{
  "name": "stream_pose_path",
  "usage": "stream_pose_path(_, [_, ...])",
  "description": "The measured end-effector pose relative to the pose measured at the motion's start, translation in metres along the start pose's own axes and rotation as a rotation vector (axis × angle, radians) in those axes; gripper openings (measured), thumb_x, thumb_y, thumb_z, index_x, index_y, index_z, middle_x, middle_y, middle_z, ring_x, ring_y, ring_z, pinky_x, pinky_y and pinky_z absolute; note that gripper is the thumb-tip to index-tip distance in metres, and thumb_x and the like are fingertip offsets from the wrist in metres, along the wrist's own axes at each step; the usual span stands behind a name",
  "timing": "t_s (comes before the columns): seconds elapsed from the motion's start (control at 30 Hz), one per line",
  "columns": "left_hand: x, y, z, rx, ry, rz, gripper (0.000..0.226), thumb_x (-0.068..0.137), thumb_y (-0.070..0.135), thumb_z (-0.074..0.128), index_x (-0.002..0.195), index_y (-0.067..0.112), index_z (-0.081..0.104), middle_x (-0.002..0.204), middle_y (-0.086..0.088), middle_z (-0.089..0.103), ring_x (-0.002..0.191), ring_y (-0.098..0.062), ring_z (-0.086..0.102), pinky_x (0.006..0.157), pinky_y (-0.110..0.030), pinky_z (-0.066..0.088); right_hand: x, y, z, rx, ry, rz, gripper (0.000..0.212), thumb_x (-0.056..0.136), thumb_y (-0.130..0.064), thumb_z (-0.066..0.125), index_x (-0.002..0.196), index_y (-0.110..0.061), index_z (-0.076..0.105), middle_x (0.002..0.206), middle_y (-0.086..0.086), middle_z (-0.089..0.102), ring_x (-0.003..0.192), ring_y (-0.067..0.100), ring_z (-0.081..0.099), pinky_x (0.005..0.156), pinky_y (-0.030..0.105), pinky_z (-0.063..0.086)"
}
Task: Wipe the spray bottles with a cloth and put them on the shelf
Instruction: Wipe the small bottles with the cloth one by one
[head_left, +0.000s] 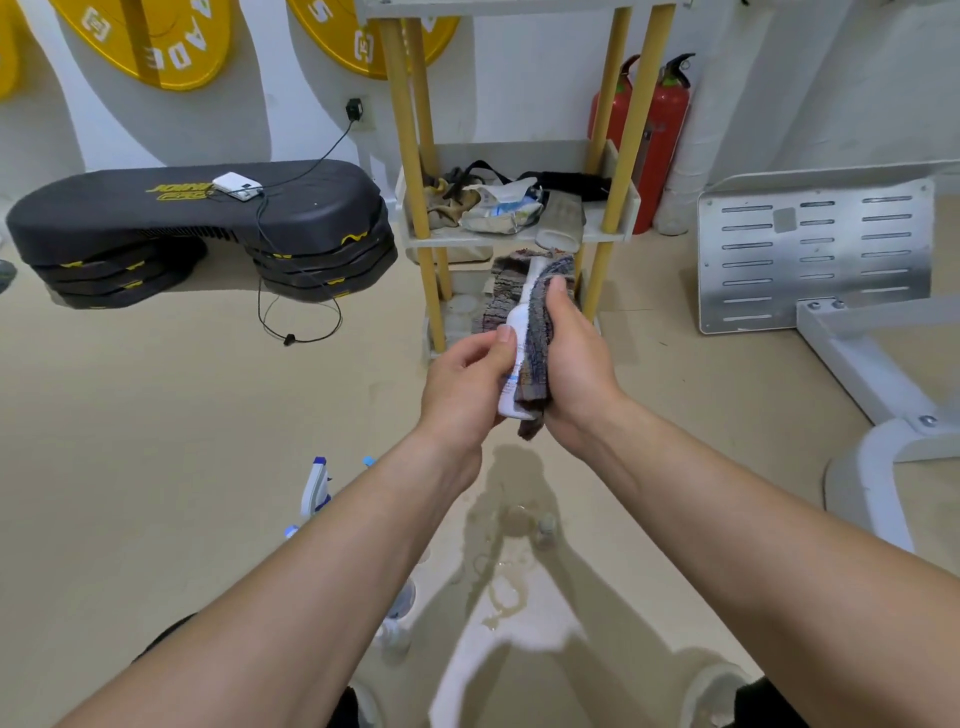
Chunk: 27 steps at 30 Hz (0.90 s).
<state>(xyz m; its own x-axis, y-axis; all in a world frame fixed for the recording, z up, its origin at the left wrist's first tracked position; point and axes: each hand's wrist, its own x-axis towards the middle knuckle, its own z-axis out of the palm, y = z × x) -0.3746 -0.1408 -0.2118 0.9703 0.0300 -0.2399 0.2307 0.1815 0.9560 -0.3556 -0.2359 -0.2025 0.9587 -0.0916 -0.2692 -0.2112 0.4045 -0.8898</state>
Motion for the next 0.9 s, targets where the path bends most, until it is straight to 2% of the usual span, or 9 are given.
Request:
stream_pose_path(0.17, [0.001,-0.006,-0.001,0.333,0.112,0.139,0.055,0.097,0.05,0.05,0.085,0.0,0.067,0.072,-0.007,0.064,0.065,-0.02,0.054,0.067,-0.034,0.045,-0.006,0.008,-0.001,-0.079,0.034,-0.058,0.038,0.104,-0.051,0.044,0.107,-0.02,0.065,0.086,0.001,0.076,0.084,0.022,0.076,0.078,0.043,0.062])
stream_pose_path(0.23, [-0.003,-0.006,0.0,0.351,0.177,0.194,0.042,0.097,0.047,0.053,0.09,0.009,0.069,0.077,-0.001,0.072,0.07,-0.023,0.064,0.069,-0.035,0.05,-0.005,0.013,0.002,-0.16,0.043,-0.134,0.037,0.102,-0.055,0.045,0.111,-0.025,0.064,0.098,0.003,0.077,0.092,0.023,0.075,0.081,0.046,0.062])
stream_pose_path(0.33, [-0.01,-0.002,0.003,0.284,0.162,0.166,0.012,0.097,0.032,0.065,0.104,0.023,0.064,0.086,0.002,0.074,0.075,-0.015,0.07,0.068,-0.029,0.052,-0.007,0.012,0.004,-0.22,0.041,-0.16,0.054,0.088,-0.074,0.051,0.121,-0.032,0.061,0.114,0.004,0.073,0.104,0.028,0.072,0.09,0.054,0.058])
stream_pose_path(0.47, [-0.009,0.002,-0.003,0.096,0.039,0.052,0.013,0.098,0.023,0.066,0.107,0.014,0.068,0.086,-0.006,0.074,0.072,-0.018,0.069,0.072,-0.036,0.058,-0.005,0.003,-0.004,-0.137,-0.04,-0.103,0.035,0.105,-0.051,0.044,0.107,-0.025,0.067,0.084,0.003,0.075,0.079,0.024,0.074,0.072,0.044,0.061])
stream_pose_path(0.53, [-0.009,0.005,-0.005,0.024,-0.006,-0.013,0.019,0.101,0.024,0.061,0.112,0.011,0.07,0.098,-0.012,0.074,0.077,-0.018,0.069,0.068,-0.031,0.059,-0.004,0.001,-0.006,-0.153,-0.072,-0.096,0.04,0.106,-0.05,0.04,0.112,-0.022,0.067,0.077,-0.003,0.074,0.073,0.017,0.072,0.064,0.034,0.058])
stream_pose_path(0.6, [-0.01,0.006,-0.006,-0.006,-0.022,-0.042,0.021,0.103,0.023,0.058,0.115,0.012,0.07,0.097,-0.006,0.073,0.073,-0.013,0.069,0.058,-0.023,0.055,-0.005,0.002,-0.004,-0.206,-0.083,-0.121,0.041,0.107,-0.049,0.037,0.112,-0.021,0.067,0.08,-0.004,0.074,0.072,0.012,0.072,0.062,0.029,0.057])
stream_pose_path(0.67, [-0.009,0.004,-0.008,0.047,-0.016,-0.043,0.022,0.104,0.023,0.055,0.114,0.012,0.072,0.095,-0.002,0.074,0.075,-0.013,0.069,0.059,-0.023,0.056,-0.007,0.008,-0.001,-0.261,-0.058,-0.141,0.037,0.107,-0.049,0.037,0.106,-0.026,0.065,0.089,-0.003,0.074,0.083,0.013,0.073,0.075,0.034,0.059])
stream_pose_path(0.77, [-0.007,-0.002,-0.009,0.148,-0.006,0.025,0.027,0.105,0.021,0.051,0.104,0.011,0.076,0.087,-0.002,0.075,0.078,-0.016,0.068,0.076,-0.033,0.061,-0.007,0.017,-0.002,-0.359,-0.025,-0.205,0.03,0.105,-0.051,0.042,0.1,-0.031,0.065,0.092,-0.005,0.073,0.091,0.016,0.071,0.088,0.041,0.058])
stream_pose_path(0.9, [-0.01,-0.002,-0.004,0.148,0.083,0.072,0.018,0.097,0.026,0.065,0.11,0.013,0.067,0.079,0.005,0.07,0.066,-0.008,0.065,0.071,-0.029,0.053,-0.009,0.013,0.0,-0.35,-0.017,-0.256,0.035,0.105,-0.05,0.042,0.101,-0.024,0.065,0.081,-0.001,0.069,0.073,0.017,0.067,0.066,0.037,0.055])
